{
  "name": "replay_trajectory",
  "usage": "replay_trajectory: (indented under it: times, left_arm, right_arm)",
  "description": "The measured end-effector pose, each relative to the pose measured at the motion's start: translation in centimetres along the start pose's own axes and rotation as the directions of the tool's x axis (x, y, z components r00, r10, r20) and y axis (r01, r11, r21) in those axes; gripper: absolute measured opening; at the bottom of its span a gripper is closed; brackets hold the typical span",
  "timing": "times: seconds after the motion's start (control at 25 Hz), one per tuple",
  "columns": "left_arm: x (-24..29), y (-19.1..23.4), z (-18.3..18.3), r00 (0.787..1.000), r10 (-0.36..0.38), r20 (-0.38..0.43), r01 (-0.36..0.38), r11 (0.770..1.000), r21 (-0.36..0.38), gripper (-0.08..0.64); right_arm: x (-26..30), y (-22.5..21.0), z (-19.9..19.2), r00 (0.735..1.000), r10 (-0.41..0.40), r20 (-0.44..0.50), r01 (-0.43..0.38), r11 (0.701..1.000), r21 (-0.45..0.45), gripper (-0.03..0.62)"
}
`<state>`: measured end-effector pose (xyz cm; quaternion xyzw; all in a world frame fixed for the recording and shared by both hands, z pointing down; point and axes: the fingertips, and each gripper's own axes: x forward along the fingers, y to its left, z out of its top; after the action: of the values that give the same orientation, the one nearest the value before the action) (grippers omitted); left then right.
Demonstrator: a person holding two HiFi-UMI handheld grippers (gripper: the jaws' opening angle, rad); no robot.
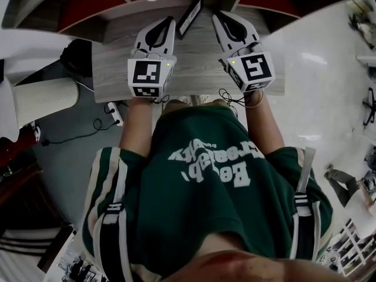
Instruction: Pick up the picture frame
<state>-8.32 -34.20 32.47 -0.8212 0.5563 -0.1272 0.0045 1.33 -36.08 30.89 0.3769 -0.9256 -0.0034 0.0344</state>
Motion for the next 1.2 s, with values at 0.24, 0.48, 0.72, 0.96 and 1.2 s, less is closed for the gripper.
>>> replay_trajectory:
  times: [0.24, 0.48, 0.72, 0.96, 1.2]
  left_arm:
    - [0.7, -0.5, -0.1, 1.000, 0.021, -0.014, -0.021, 1.000, 0.007, 0.017]
    - [1.1, -1.0, -0.6, 0.999, 0.040, -0.029, -0.039, 0.999, 0.021, 0.017]
    - [0.8, -0.6, -1.1, 0.998, 0.043, -0.034, -0.042, 0.999, 0.020, 0.017]
    - [1.7, 0.0, -1.6, 0.999, 0.014, -0.038, -0.013, 1.000, 0.027, 0.017]
    - [3.3, 0.6, -2.6, 0.998, -0.014, -0.066, 0.016, 0.999, 0.030, 0.018]
  right_arm:
    - [0.1, -0.7, 0.1, 0.999, 0.044, 0.024, -0.044, 0.999, -0.011, 0.034]
    - [-0.1, -1.7, -0.6, 0.999, 0.048, -0.013, -0.049, 0.999, -0.005, 0.034]
    - [0.2, -1.1, -1.0, 0.999, 0.050, -0.020, -0.050, 0.999, 0.000, 0.034]
    - [0.9, -1.2, -1.5, 0.999, 0.030, -0.024, -0.030, 1.000, 0.001, 0.034]
    - [1.4, -2.7, -2.1, 0.998, -0.033, -0.056, 0.033, 0.999, 0.002, 0.034]
